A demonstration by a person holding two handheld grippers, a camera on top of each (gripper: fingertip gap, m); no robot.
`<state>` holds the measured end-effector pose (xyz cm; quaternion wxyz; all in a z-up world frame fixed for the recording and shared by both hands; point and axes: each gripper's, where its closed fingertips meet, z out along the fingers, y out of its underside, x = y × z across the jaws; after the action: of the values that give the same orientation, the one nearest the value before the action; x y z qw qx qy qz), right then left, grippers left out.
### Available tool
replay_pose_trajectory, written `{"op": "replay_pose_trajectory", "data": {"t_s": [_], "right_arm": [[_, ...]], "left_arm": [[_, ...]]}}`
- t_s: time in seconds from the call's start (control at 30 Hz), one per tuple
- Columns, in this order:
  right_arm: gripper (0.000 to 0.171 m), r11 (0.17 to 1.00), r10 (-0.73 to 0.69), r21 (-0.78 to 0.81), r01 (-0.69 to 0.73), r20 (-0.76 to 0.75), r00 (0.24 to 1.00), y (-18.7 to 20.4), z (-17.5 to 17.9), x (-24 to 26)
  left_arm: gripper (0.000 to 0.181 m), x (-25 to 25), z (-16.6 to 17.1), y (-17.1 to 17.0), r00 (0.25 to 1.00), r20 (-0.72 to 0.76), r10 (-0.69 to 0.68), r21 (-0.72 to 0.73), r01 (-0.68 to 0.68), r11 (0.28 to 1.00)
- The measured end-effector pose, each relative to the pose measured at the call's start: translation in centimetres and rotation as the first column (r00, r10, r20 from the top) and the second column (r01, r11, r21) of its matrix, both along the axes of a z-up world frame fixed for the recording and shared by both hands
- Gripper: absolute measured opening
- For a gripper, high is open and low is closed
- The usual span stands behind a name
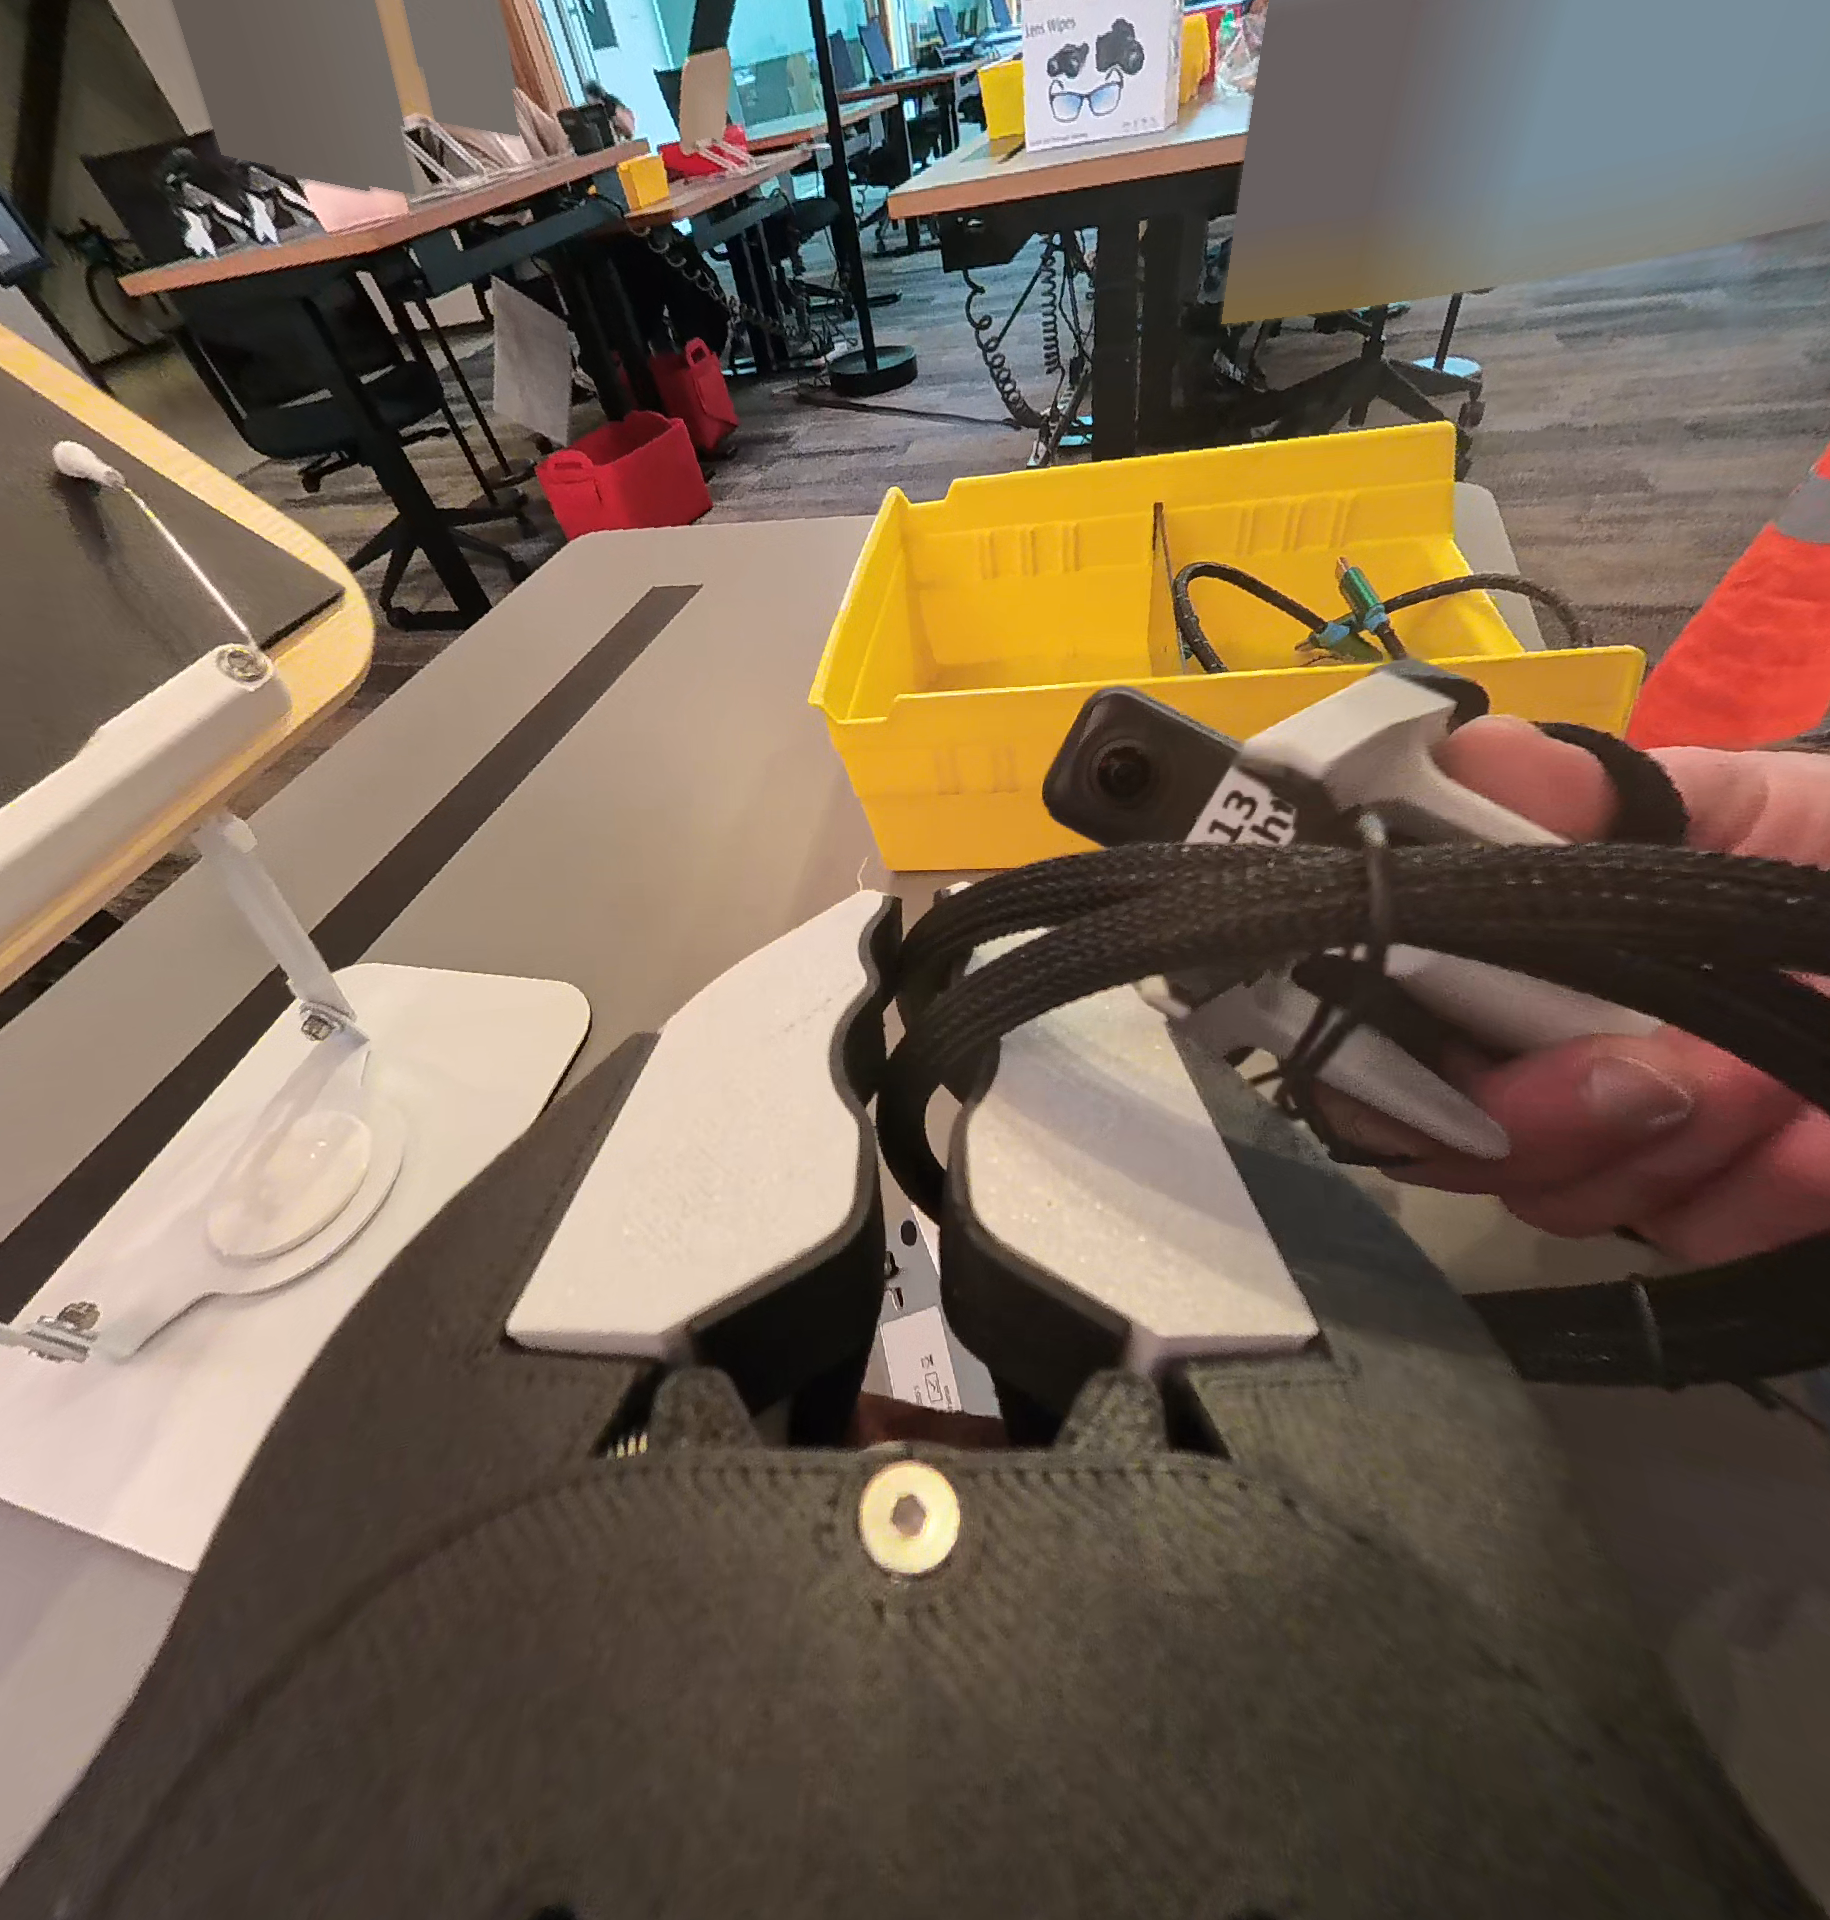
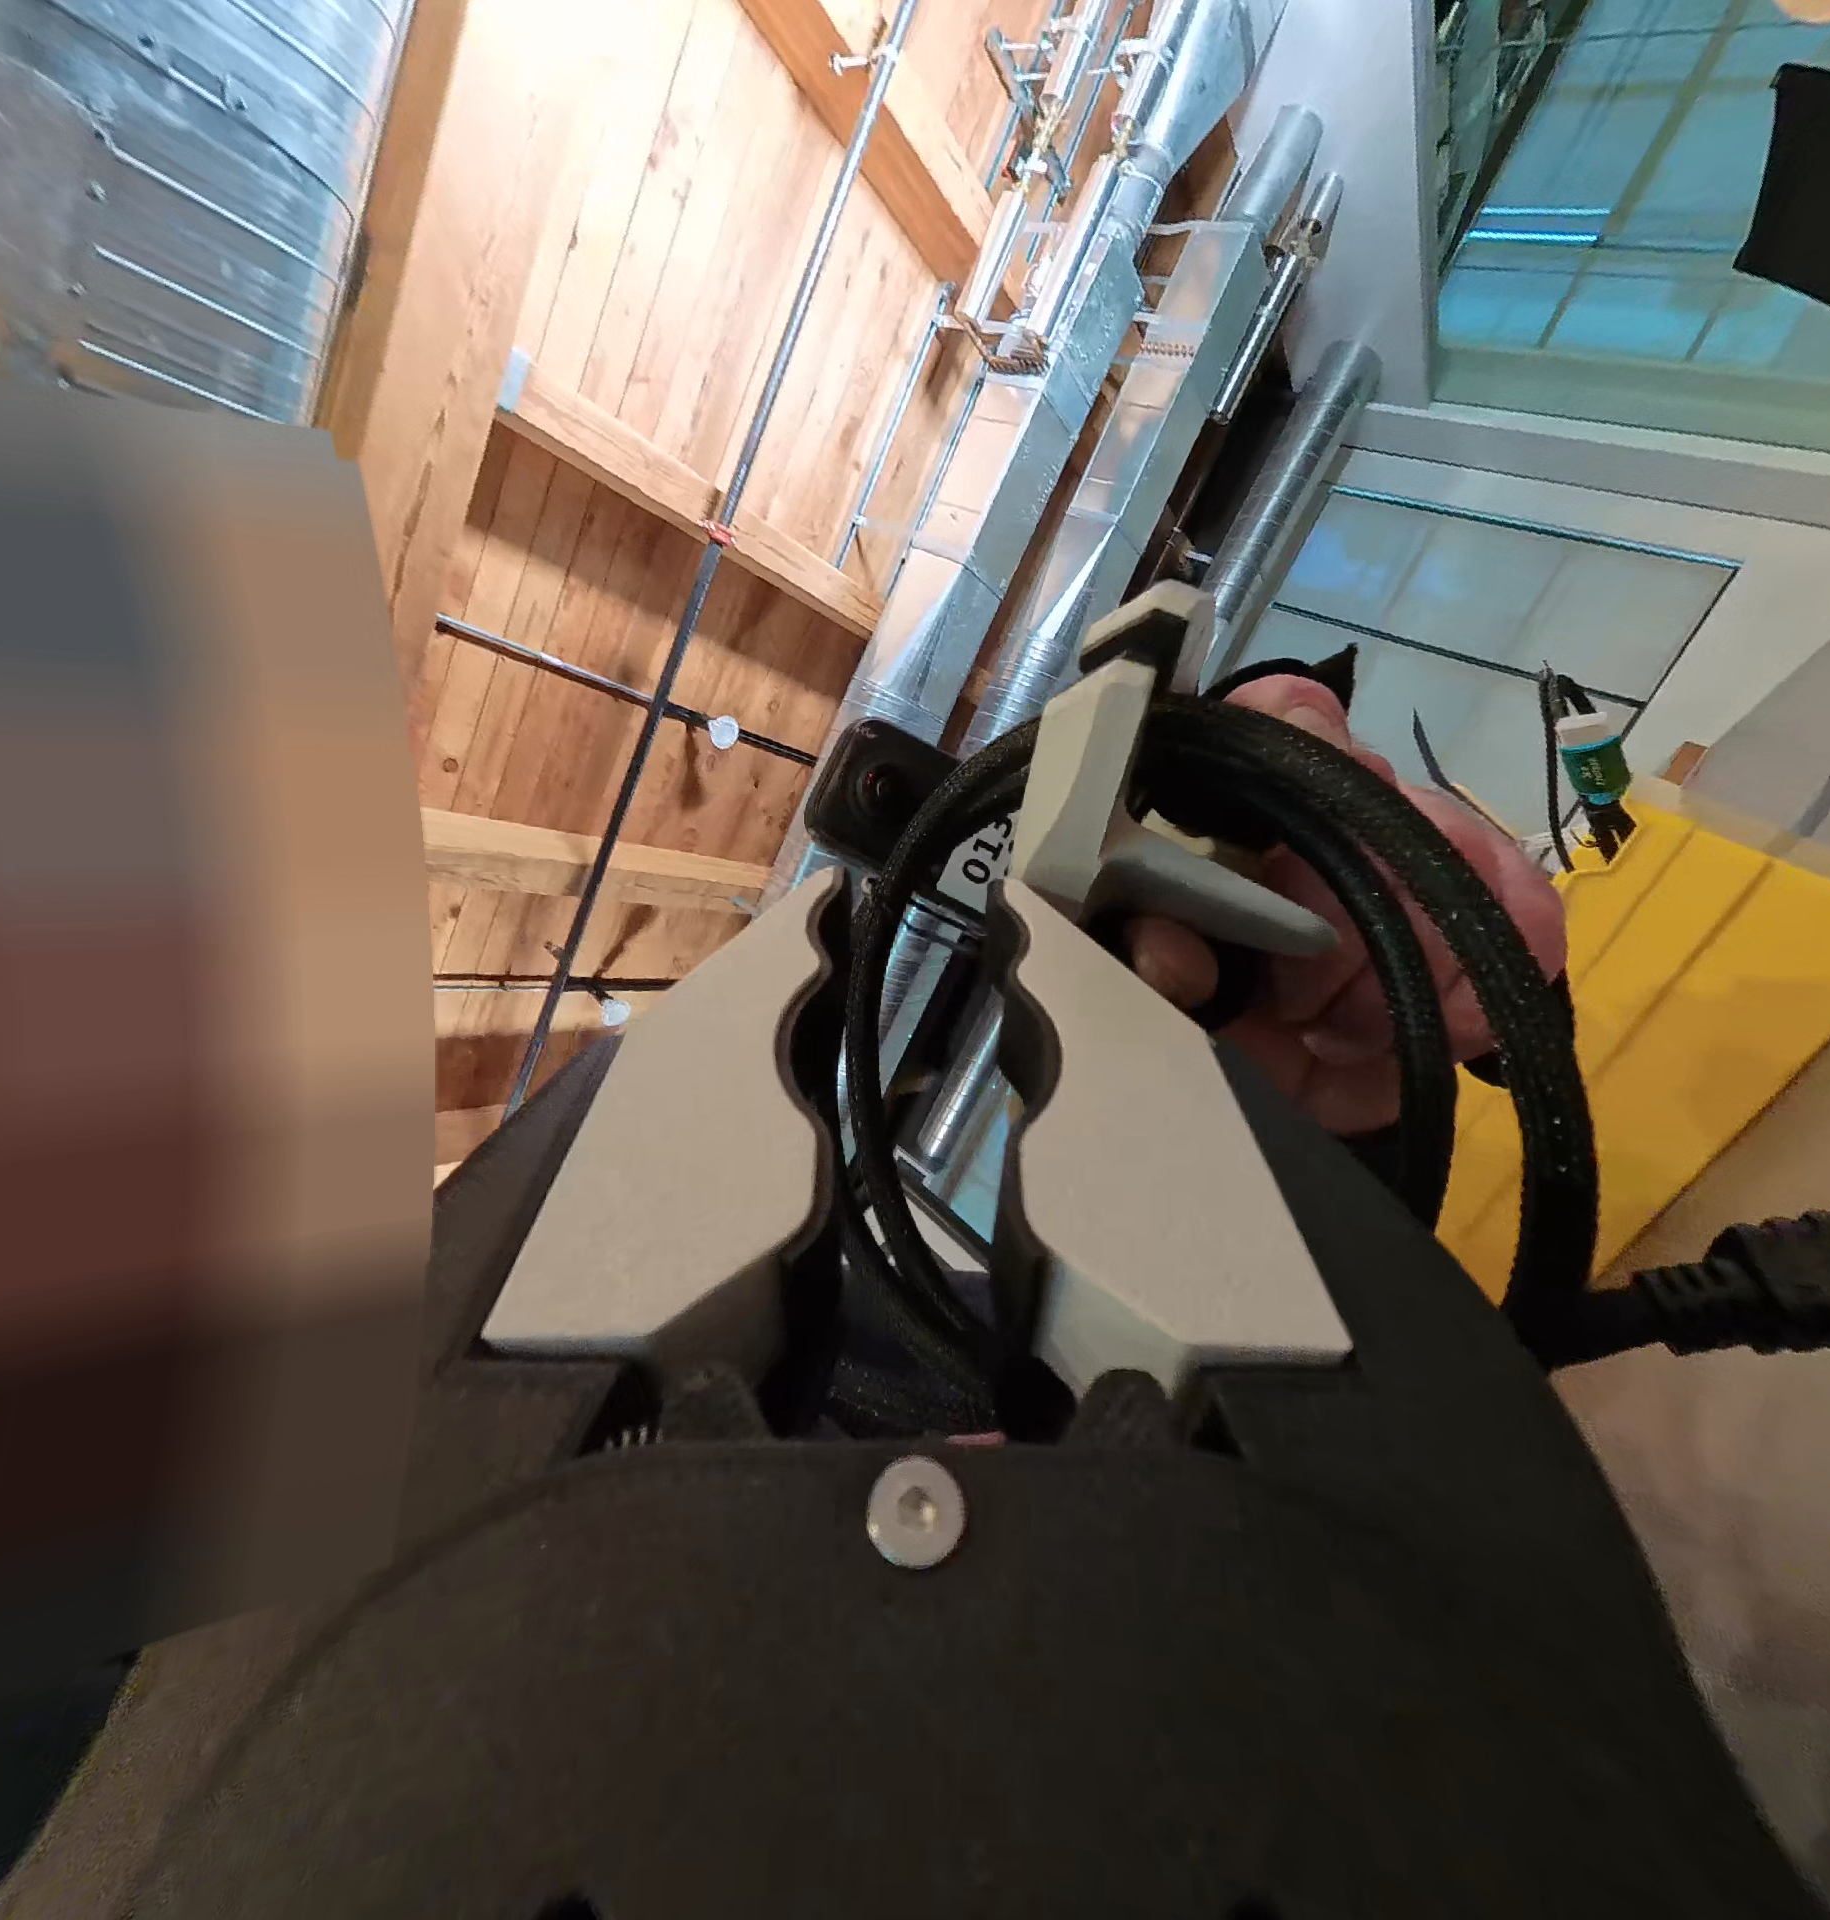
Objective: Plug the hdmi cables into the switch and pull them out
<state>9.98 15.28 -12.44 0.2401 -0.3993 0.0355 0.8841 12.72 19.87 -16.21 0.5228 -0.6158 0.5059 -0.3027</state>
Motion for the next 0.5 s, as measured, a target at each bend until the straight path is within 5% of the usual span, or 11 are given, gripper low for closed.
{"op": "replay_pose_trajectory", "data": {"t_s": [0.5], "right_arm": [[0.043, 0.983, 0.170, -0.051, -0.178, -0.123, 0.978, -1.8, 0.3, -1.5]], "left_arm": [[0.005, 0.1, 1.0, 0.0, 1.000, -0.017, 0.011, 0.026, -0.011, 1.000]]}}
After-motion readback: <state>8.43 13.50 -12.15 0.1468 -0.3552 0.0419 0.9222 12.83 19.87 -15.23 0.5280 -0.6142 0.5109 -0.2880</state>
